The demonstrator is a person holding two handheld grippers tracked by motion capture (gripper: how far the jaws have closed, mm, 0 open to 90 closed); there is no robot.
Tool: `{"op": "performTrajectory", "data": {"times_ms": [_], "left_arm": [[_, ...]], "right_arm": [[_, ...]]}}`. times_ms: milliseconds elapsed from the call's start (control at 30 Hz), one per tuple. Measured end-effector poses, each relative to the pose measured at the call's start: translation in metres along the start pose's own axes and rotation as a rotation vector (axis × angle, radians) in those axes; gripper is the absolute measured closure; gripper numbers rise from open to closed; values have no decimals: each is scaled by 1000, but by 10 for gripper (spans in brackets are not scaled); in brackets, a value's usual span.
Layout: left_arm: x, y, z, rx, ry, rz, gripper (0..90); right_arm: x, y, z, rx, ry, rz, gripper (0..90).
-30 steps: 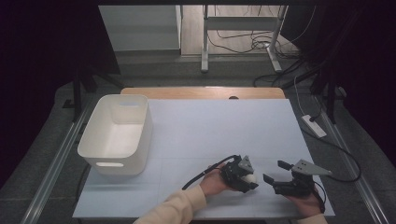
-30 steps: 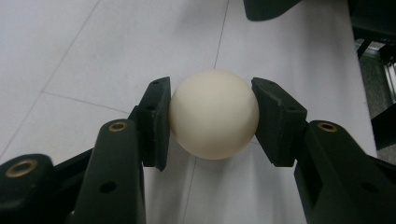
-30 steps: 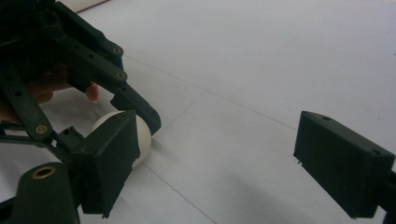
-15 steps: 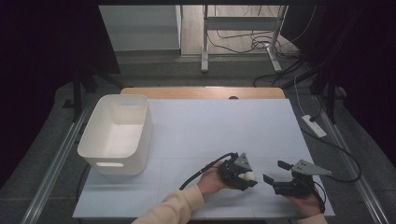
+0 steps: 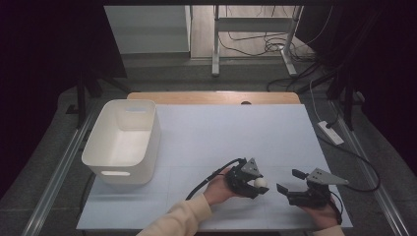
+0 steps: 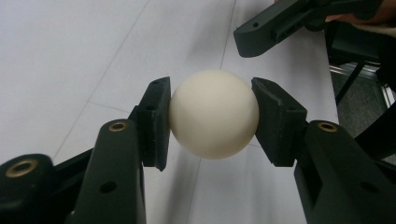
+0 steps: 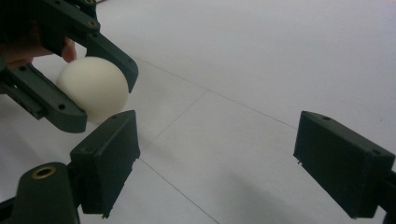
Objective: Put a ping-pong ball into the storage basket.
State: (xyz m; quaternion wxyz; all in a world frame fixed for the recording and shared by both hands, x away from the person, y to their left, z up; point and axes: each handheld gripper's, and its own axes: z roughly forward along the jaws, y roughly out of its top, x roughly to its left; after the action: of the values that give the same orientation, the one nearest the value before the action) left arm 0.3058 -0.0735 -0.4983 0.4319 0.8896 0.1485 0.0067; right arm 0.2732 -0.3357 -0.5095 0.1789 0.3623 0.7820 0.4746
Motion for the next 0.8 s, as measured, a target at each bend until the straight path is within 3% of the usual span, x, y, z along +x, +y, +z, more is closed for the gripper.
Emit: {"op": "performTrajectory", "data": {"times_ms": [300,800], "left_arm": [[1,0,-12,-27,33,-10,509],[6,-1,-25,-70,45,-43,509]], "right_arm": [[1,1,0,0,0,-4,142],[1,0,0,2,0,-2,142]]}}
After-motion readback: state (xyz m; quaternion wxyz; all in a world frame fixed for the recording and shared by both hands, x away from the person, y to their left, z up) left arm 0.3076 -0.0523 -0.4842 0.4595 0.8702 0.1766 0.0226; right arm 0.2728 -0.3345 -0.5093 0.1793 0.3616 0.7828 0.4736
